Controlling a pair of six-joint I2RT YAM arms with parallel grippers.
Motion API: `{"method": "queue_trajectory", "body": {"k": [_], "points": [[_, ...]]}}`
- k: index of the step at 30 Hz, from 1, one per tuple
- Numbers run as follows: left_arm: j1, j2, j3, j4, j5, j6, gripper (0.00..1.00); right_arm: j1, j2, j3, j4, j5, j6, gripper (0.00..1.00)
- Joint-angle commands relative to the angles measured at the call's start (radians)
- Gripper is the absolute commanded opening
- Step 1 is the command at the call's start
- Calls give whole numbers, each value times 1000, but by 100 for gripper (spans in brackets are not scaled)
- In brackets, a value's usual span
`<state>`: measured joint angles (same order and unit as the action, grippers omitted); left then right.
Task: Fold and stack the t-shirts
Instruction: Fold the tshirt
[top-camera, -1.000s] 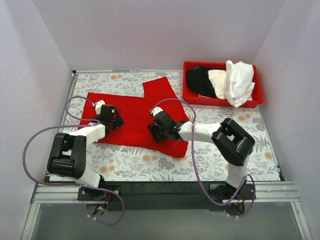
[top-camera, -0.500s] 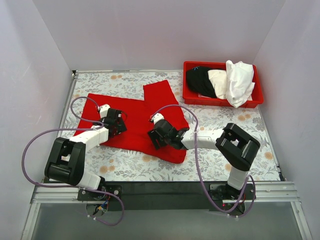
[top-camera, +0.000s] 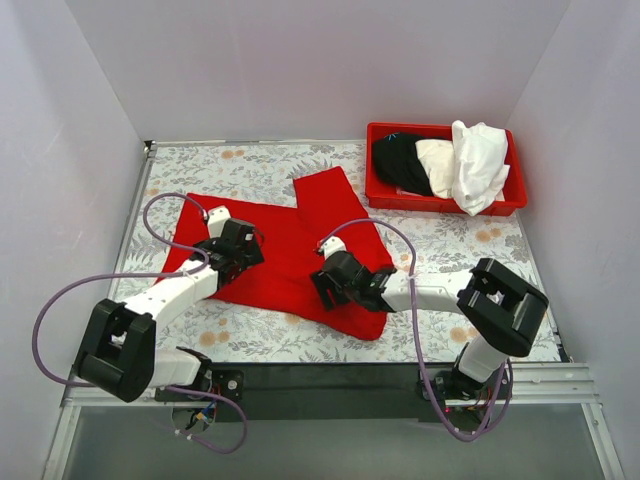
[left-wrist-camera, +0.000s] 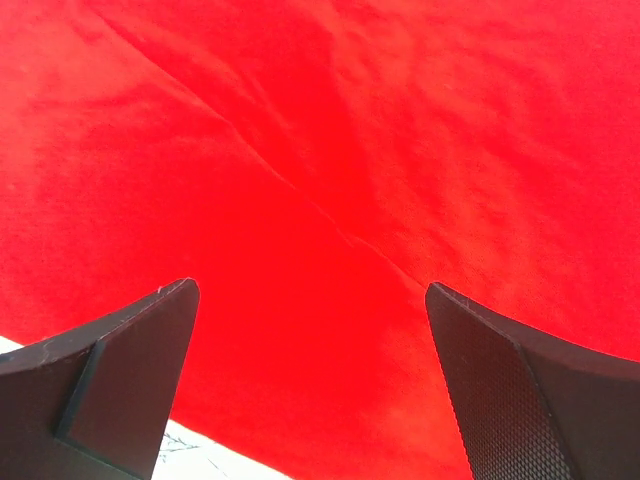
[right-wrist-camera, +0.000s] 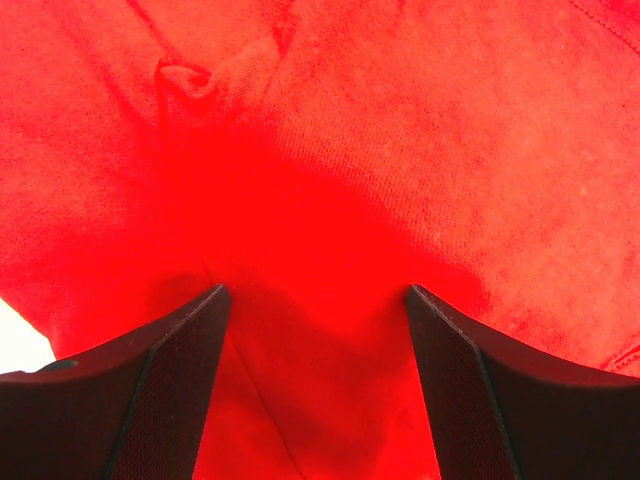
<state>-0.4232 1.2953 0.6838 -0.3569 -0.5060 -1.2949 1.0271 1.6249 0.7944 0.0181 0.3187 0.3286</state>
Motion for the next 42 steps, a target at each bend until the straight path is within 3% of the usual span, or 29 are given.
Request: {"method": "queue_trajectory", "body": {"k": [1, 5, 9, 14, 18, 30, 42], "points": [[-3, 42, 34, 16, -61, -1, 90, -10, 7, -60, -224, 20, 15, 66], [-2, 30, 63, 19, -111, 2, 93, -9, -40, -26, -225, 11, 1, 65], [46, -79, 117, 55, -92, 32, 97, 13, -73, 78, -225, 6, -20, 65], [191, -76, 169, 134, 153, 49, 97, 33, 12, 288, -221, 11, -68, 65], [256, -1, 165, 188, 227, 54, 97, 33, 61, 354, -231, 55, -68, 65], [256, 122, 97, 352, 325, 74, 96, 18, -31, 106, -241, 152, 46, 66], [255, 269, 68, 438, 400, 75, 96, -45, -135, 0, -248, 188, 79, 68]]}}
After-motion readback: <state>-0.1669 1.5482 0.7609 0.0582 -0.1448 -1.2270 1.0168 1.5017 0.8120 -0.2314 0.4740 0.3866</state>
